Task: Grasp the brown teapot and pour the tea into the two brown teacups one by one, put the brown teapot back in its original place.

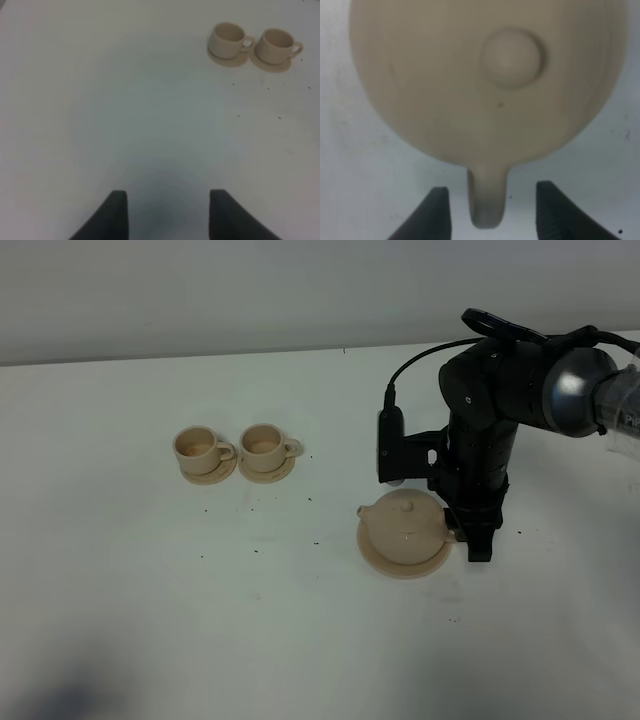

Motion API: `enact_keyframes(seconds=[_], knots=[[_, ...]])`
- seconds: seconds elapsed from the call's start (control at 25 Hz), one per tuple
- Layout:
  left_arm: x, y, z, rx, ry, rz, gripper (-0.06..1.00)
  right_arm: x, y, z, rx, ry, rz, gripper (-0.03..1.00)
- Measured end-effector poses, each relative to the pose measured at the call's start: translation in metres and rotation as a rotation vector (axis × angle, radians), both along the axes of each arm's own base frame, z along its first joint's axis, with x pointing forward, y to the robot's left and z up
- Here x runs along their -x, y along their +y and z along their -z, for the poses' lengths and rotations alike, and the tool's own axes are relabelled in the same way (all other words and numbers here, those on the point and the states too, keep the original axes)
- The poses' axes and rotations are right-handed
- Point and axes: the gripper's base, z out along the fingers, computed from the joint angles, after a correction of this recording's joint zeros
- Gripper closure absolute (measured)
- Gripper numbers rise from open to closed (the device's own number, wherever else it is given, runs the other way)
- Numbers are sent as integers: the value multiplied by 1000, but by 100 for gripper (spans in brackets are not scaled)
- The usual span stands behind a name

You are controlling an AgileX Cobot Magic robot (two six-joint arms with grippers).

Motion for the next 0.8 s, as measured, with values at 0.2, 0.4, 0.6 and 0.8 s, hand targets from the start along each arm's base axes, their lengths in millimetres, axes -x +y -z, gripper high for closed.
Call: enact_keyframes(seconds=[0.2, 0.4, 0.6, 0.8], knots=[[0, 0, 0, 0, 0, 0, 55, 3, 6, -1, 2, -6, -32, 57], [0, 0, 0, 0, 0, 0, 55, 0, 9, -4, -2, -19, -38, 57], [0, 0, 0, 0, 0, 0, 55, -1, 9, -4, -2, -22, -44, 58], [0, 0, 0, 0, 0, 0, 55, -1, 9, -5, -2, -24, -54, 63]])
